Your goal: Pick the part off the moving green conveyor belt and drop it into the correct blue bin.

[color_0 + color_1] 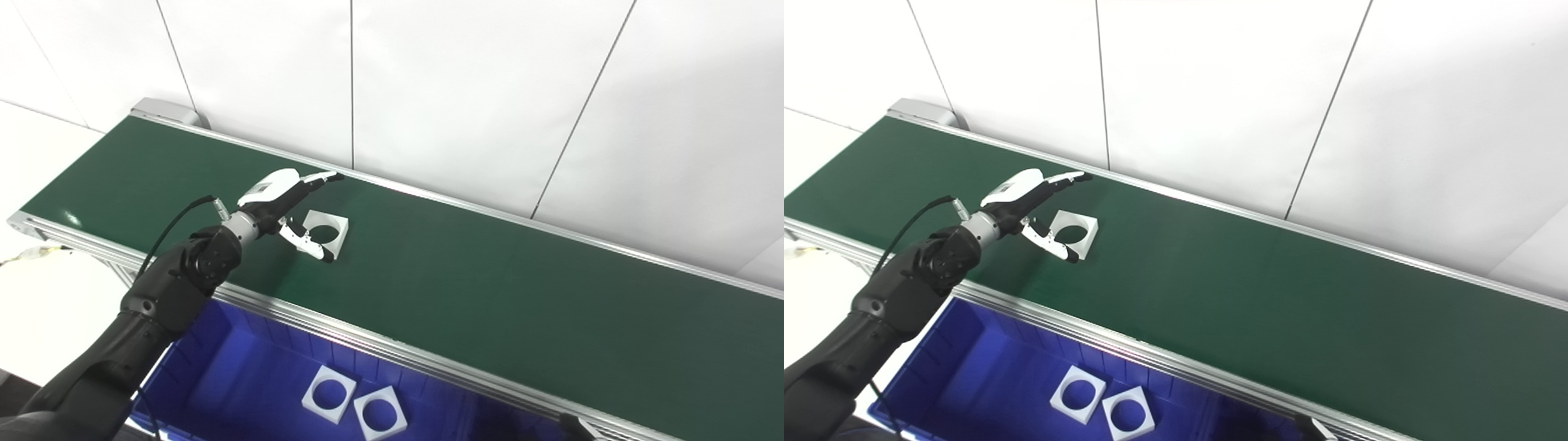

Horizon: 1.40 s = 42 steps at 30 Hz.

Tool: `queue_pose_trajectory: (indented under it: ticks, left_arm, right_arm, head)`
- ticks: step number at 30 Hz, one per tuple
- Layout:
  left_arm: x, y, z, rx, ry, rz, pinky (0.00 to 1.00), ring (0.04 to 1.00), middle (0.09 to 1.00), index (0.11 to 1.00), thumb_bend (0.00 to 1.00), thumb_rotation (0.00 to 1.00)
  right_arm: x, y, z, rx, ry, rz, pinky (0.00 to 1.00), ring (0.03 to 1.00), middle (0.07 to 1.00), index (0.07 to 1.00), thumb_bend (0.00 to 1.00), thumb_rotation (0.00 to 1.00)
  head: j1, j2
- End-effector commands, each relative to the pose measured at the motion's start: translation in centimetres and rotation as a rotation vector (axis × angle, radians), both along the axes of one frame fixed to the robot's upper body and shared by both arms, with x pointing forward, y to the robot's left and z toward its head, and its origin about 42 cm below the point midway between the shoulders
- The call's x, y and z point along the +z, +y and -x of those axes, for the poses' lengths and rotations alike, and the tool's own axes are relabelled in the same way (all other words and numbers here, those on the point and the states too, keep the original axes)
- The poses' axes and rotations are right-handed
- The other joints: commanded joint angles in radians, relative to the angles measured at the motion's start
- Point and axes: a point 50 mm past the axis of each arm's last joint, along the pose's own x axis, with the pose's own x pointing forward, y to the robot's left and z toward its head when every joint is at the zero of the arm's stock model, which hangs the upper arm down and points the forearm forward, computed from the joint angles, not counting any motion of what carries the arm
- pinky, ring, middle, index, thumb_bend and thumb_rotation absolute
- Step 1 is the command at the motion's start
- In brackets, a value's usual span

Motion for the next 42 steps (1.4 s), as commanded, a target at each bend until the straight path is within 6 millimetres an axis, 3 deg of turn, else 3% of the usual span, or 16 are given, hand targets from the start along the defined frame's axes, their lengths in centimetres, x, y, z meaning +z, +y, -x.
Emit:
queue_pose_trajectory:
  ticks: [1,4,6,9,20,24,26,28,30,32,42]
  left_arm:
    - [2.2,0.3,-1.5,-0.001,-0.071,-0.032,0.88,0.932,0.957,0.933,0.95,0.23]
    - [1.5,-0.3,-1.5,-0.011,-0.088,-0.030,0.86,0.919,0.941,0.920,0.93,0.20]
    - [0.9,-0.8,-1.5,-0.012,-0.110,-0.032,0.81,0.884,0.906,0.889,0.88,0.09]
    - [0.2,-1.4,-1.6,-0.016,-0.133,-0.025,0.78,0.844,0.862,0.854,0.82,0.02]
    - [-1.2,-4.7,-2.9,-0.065,-0.234,0.051,0.68,0.744,0.767,0.755,0.72,0.00]
    - [-1.2,-5.7,-3.5,-0.072,-0.245,0.070,0.59,0.643,0.675,0.675,0.62,0.00]
    - [-1.2,-6.1,-3.7,-0.077,-0.249,0.082,0.54,0.591,0.545,0.544,0.54,0.00]
    - [-1.1,-6.4,-3.8,-0.084,-0.243,0.088,0.51,0.554,0.502,0.505,0.52,0.00]
    - [-1.1,-6.6,-4.0,-0.091,-0.229,0.095,0.48,0.469,0.506,0.504,0.50,0.00]
    - [-1.0,-6.8,-4.1,-0.106,-0.220,0.092,0.47,0.447,0.505,0.507,0.50,0.00]
    - [-0.4,-6.0,-3.9,-0.130,-0.234,0.049,0.46,0.428,0.506,0.496,0.50,0.00]
  right_arm:
    - [1.3,0.1,0.0,0.002,-0.088,-0.026,0.67,0.758,0.793,0.814,1.00,0.19]
    - [1.4,0.1,0.1,0.000,-0.091,-0.025,0.67,0.755,0.792,0.813,1.00,0.19]
    - [1.4,0.0,0.2,-0.001,-0.090,-0.028,0.67,0.758,0.795,0.815,1.00,0.19]
    - [1.5,0.0,0.3,-0.004,-0.086,-0.029,0.67,0.763,0.800,0.818,1.00,0.19]
    - [1.9,0.2,0.8,-0.020,-0.085,-0.028,0.68,0.769,0.801,0.830,1.00,0.20]
    - [2.0,0.3,1.0,-0.027,-0.089,-0.031,0.69,0.773,0.803,0.834,1.00,0.21]
    - [2.1,0.4,1.0,-0.027,-0.090,-0.026,0.69,0.775,0.806,0.839,0.99,0.21]
    - [2.2,0.5,1.0,-0.029,-0.089,-0.028,0.70,0.777,0.805,0.840,0.99,0.21]
    - [2.3,0.6,1.0,-0.030,-0.091,-0.030,0.69,0.773,0.803,0.837,0.99,0.21]
    - [2.3,0.7,1.0,-0.031,-0.096,-0.030,0.69,0.772,0.801,0.837,0.99,0.20]
    - [2.3,0.8,0.9,-0.031,-0.101,-0.050,0.69,0.771,0.802,0.835,0.98,0.18]
  head:
    - [0.001,0.002]
    - [-0.001,0.006]
    - [-0.001,0.008]
    - [-0.001,0.009]
    - [-0.009,0.022]
    - [-0.010,0.026]
    - [-0.011,0.029]
    - [-0.013,0.029]
    - [-0.017,0.033]
    - [-0.021,0.033]
    - [-0.025,0.037]
